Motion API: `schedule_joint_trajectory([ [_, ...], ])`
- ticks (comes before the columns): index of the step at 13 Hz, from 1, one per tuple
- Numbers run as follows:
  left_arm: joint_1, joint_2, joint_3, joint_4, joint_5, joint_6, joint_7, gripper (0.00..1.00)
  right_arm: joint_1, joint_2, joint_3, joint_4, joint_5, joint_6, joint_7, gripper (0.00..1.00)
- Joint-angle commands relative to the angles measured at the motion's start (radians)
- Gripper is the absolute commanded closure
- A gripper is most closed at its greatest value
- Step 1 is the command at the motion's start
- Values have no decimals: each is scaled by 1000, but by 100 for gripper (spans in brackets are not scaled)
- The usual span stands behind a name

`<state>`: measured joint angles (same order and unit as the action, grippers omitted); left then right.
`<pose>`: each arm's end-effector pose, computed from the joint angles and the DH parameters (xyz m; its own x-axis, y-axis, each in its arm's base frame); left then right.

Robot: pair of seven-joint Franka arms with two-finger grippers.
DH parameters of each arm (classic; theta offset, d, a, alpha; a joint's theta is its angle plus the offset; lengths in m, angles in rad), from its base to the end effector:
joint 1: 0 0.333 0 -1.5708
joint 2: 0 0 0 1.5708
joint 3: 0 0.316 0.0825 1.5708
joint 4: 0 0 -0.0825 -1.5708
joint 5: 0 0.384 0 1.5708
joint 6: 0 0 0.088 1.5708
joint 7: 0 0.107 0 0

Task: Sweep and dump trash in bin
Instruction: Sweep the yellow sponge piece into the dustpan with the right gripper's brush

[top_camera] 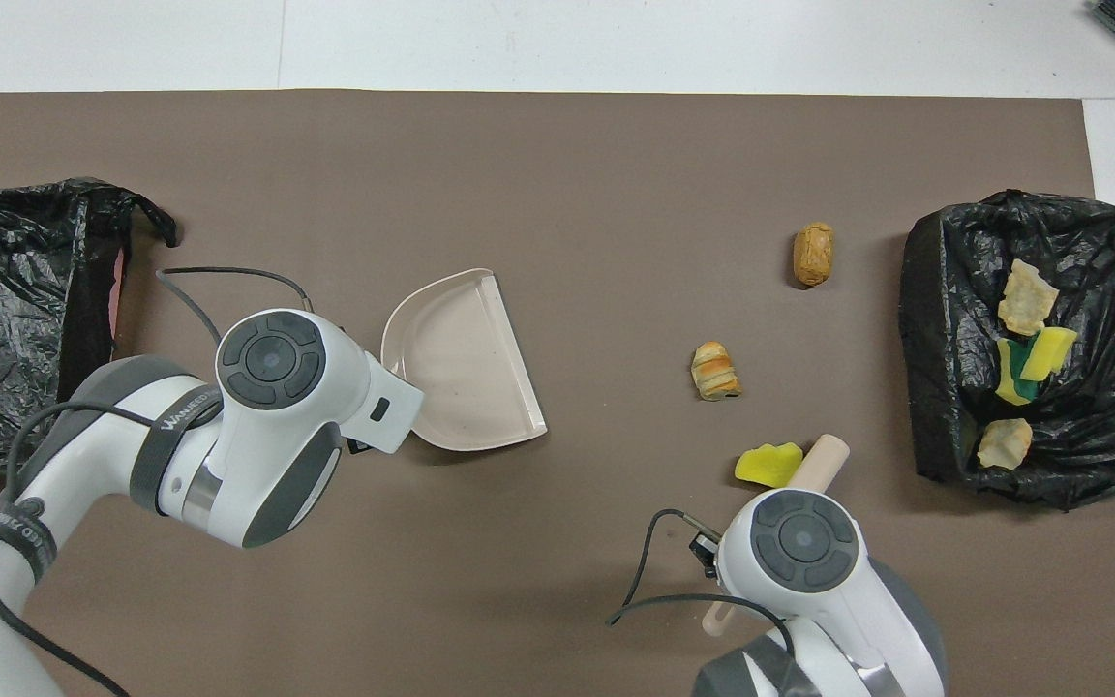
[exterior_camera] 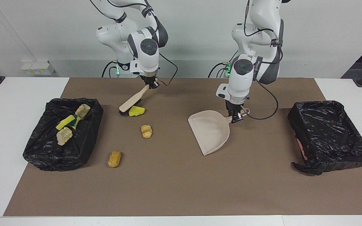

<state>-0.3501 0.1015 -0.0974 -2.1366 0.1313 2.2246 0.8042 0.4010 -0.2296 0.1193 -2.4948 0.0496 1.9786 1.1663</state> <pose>0.5010 -0.2353 0.3584 0.2380 -0.9681 -0.0784 -0.9707 -0.2343 -0.0528 0.3551 0.2061 0.3490 0.7621 -0.6359 -0.1218 -0.5947 -0.7619 0.2567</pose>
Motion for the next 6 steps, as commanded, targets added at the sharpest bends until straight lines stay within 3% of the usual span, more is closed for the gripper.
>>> schedule_joint_trajectory([
  [1,-21,-34,18,-37,2,12,-14,100,-56,16,13,-4,23,75,-141,100],
  [3,-21,-34,18,-37,2,10,-14,100,-56,79,13,48,23,136,-210,100],
  [6,-21,-34,18,-39,2,10,-14,100,-54,212,14,204,23,140,-316,100],
])
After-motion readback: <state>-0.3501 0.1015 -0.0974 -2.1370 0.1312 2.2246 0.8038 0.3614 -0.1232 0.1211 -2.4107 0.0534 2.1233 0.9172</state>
